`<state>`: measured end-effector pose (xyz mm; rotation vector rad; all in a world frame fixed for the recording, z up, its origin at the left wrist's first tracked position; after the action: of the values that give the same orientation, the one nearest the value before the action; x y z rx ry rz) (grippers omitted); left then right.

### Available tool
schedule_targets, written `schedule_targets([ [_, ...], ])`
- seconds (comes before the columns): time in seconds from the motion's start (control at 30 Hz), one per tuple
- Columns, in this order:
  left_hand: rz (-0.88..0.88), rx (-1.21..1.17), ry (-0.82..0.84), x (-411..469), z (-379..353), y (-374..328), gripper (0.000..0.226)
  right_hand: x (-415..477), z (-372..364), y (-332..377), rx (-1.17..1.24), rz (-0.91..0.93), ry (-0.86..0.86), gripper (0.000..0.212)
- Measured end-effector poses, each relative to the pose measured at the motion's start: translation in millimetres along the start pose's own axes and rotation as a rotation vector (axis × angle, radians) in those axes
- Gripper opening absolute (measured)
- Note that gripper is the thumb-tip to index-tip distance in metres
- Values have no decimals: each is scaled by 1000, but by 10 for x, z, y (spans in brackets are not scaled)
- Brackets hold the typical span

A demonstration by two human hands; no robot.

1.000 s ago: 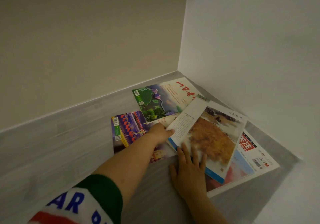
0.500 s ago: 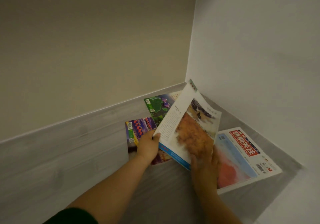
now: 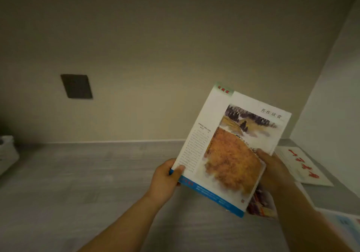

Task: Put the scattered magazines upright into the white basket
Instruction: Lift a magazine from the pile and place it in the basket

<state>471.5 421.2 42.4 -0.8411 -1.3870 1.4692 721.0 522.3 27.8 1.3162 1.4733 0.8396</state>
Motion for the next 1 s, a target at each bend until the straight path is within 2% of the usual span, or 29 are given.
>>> schedule_targets([
  [0.17,-51,32,-151,-77,1305,-152,29,-340,-1434,-49,0,22,265,18],
  [0.23,-52,65,-216,-162,1830,-164,25,-564,-1982,-179,-39,19,344,17],
  [0.33,-80,128,-317,-326,2625,-171,19,-904,-2752,-433,-102,20,430,18],
  [0.63,-70,201,-588,-834,4764,-63,23,-1824,-4919,-1116,-232,17,672,19],
  [0.83,-78,225,-729,-986,5759,13,27,-2184,-5937,-1415,-260,91,697,17],
  [1.0,-158,295,-866,-1034,6254,-59,35,-2327,-6531,-1436,-289,157,653,26],
])
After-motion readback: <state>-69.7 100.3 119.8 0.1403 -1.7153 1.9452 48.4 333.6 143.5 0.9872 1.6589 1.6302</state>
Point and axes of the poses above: each hand's wrist, its own x-axis towards the middle knuckle, its own z-axis out of the back of the hand, y = z × x, the point moved 10 cm from there along x, towards the middle knuckle, and after that the axes turned 3 degrees about -y, right-handed, at the moved point
